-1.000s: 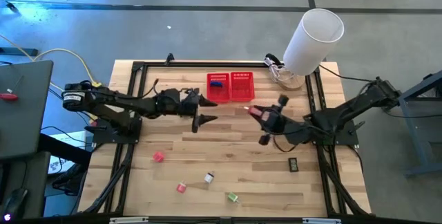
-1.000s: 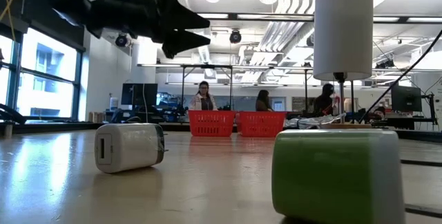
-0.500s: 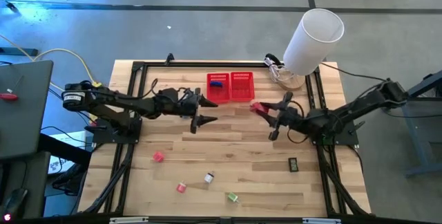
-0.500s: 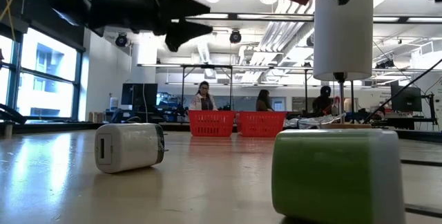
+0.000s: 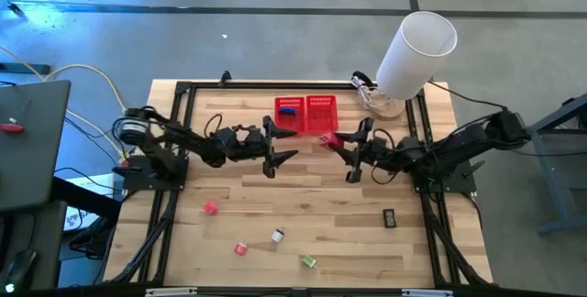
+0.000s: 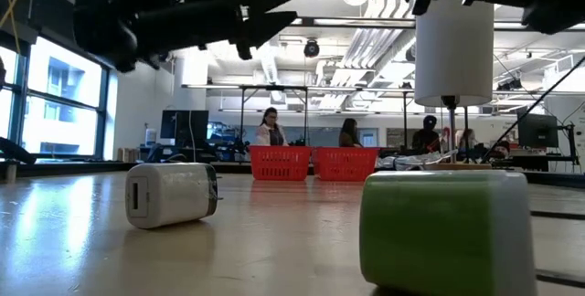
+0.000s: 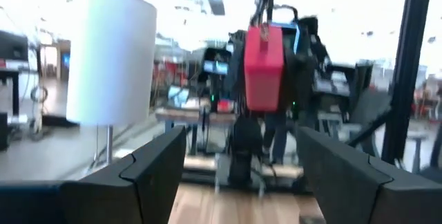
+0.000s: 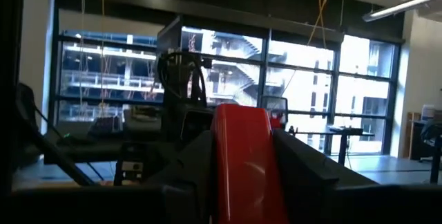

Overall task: Pick & Place Office items
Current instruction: Put the red charger adapter into the right red bin

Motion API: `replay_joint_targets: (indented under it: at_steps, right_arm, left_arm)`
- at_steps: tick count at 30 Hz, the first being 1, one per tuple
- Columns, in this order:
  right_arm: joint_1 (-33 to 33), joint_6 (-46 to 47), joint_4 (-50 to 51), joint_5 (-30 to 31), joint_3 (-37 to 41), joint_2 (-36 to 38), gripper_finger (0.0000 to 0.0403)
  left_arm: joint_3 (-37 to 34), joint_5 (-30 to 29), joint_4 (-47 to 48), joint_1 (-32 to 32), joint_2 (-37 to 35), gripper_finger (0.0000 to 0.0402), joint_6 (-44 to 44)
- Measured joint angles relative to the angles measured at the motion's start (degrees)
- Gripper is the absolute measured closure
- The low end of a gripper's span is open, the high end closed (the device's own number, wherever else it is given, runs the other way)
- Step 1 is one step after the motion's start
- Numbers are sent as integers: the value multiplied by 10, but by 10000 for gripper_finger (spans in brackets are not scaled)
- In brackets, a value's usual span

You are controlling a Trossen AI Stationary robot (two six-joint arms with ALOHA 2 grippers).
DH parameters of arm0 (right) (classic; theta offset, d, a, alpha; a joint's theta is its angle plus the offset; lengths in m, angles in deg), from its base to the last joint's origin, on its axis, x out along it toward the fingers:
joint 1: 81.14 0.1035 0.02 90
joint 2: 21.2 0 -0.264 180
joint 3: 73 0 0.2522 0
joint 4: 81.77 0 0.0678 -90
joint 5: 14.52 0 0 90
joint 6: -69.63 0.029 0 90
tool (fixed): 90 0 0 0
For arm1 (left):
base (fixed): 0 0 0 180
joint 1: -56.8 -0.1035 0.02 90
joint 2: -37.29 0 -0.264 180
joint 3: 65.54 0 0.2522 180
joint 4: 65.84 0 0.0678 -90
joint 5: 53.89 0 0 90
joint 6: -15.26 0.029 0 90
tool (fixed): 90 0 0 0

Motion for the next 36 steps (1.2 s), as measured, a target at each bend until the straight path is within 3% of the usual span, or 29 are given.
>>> replay_joint_targets:
  at_steps: [8,15,21,36]
  right_arm:
    - [-3,1,6,-24,-49,-71,289]
    - [-10,1,25,-33,-62,-79,290]
    - [-17,30,36,-62,-62,-80,290]
    - [-19,44,43,-68,-62,-83,291]
  left_arm:
    - [58,25,-36,3,87,131,-23]
    - [75,67,-37,7,91,131,-28]
    - [78,71,-37,8,91,131,-28]
    - [95,73,-27,8,91,131,-25]
